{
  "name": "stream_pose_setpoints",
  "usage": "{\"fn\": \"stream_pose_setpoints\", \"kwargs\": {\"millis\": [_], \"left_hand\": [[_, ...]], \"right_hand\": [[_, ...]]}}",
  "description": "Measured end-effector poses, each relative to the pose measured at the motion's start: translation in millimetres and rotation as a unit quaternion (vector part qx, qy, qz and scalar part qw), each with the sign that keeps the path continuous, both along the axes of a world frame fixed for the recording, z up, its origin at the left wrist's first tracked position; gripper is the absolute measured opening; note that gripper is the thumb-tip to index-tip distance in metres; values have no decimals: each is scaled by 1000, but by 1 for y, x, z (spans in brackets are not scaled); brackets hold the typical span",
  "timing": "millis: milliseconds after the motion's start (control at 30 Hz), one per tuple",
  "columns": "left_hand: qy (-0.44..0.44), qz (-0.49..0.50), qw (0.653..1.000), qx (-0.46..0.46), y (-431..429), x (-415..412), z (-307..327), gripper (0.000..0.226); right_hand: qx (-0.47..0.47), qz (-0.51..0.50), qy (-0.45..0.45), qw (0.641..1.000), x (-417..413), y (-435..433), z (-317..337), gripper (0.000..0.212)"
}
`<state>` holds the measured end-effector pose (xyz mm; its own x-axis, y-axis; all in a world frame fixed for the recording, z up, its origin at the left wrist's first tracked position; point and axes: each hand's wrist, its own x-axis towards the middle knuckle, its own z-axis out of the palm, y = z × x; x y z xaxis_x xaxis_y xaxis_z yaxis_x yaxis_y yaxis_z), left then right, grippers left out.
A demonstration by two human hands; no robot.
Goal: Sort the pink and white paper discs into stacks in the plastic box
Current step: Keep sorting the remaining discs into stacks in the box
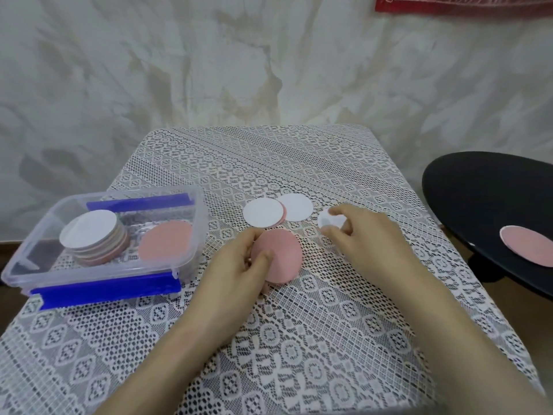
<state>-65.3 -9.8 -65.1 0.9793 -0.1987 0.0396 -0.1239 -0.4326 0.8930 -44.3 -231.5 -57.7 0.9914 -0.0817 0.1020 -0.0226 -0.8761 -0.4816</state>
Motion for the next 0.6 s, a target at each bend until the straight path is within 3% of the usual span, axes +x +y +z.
{"fn": "stream_pose_setpoints", "kwargs": {"millis": [167,400,600], "left_hand": [[-12,-1,1000,18,-2,3,0,21],[-12,7,1000,28,1,3,3,22],[-12,17,999,36,7,-1,3,19]], "right_hand": [[-90,-27,43,995,5,-1,1,41],[-35,73,63,995,-14,13,7,44],[-44,56,92,993,-12,14,6,54]]}}
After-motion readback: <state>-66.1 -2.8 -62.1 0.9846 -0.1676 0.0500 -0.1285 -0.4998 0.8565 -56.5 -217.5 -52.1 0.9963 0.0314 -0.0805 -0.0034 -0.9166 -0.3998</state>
